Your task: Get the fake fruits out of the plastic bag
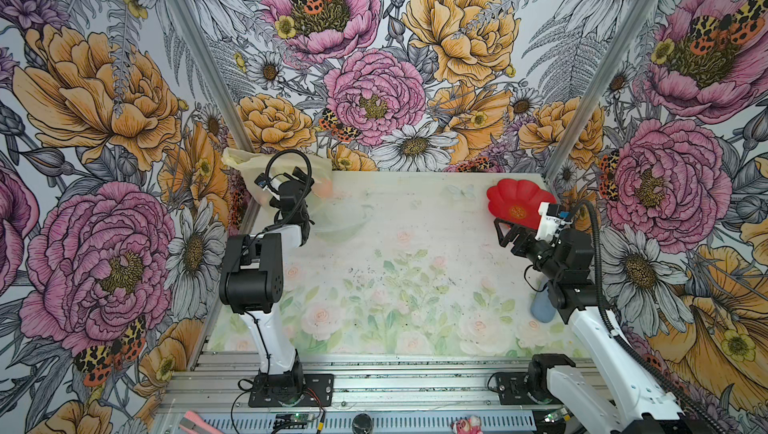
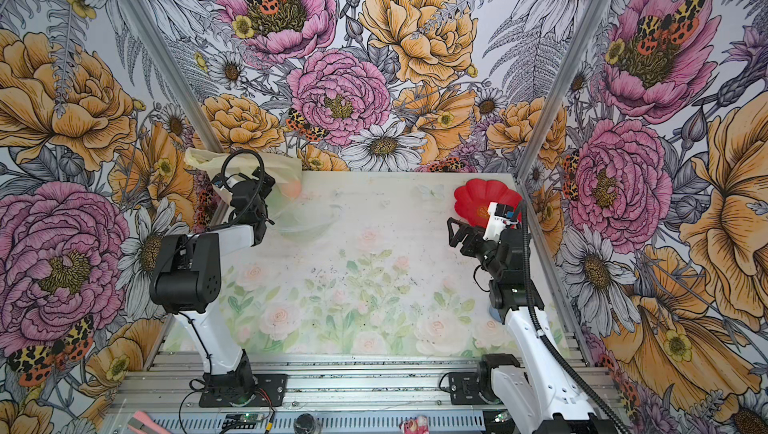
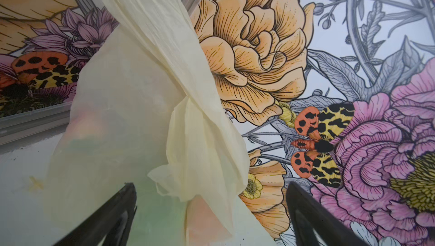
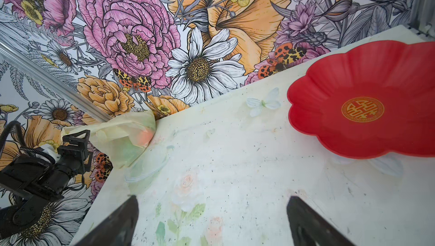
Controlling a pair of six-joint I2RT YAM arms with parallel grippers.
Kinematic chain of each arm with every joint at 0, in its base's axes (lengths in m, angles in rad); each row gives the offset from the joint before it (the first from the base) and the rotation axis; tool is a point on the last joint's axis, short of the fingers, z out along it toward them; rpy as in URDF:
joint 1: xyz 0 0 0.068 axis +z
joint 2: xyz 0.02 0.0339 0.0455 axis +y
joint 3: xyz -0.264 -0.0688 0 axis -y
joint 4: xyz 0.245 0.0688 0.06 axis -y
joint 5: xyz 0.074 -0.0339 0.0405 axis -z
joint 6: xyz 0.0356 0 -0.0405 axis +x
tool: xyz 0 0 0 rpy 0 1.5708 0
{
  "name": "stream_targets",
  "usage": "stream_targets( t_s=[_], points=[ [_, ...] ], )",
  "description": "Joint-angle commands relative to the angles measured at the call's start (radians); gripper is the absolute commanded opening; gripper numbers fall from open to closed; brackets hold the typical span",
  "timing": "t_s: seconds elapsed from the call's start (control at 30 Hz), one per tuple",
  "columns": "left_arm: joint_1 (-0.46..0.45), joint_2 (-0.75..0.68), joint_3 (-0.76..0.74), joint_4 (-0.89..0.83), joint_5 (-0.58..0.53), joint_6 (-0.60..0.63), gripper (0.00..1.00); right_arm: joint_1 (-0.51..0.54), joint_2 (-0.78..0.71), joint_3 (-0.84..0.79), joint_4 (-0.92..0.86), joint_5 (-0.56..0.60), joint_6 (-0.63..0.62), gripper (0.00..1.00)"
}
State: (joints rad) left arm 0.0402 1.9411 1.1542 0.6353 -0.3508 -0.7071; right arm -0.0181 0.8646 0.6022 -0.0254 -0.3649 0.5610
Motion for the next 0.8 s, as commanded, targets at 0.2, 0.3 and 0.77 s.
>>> stream_targets(
  t_s=[0.2, 0.3, 0.77],
  points=[
    [0.065, 0.16, 0.237, -0.149, 0.087, -0.057, 0.8, 0.008, -0.037, -0.012, -0.005, -0.014, 0.011, 0.99],
    [0.085, 0.192, 0.3, -0.186, 0.187, -0.071, 0.5, 0.008, -0.032, -0.017, -0.005, -0.011, 0.017, 0.99],
    [-0.022, 0.053, 0.167, -0.164, 0.352, -0.057, 0.0, 0.007, -0.034, 0.018, -0.058, 0.104, 0.079, 0.99]
  ],
)
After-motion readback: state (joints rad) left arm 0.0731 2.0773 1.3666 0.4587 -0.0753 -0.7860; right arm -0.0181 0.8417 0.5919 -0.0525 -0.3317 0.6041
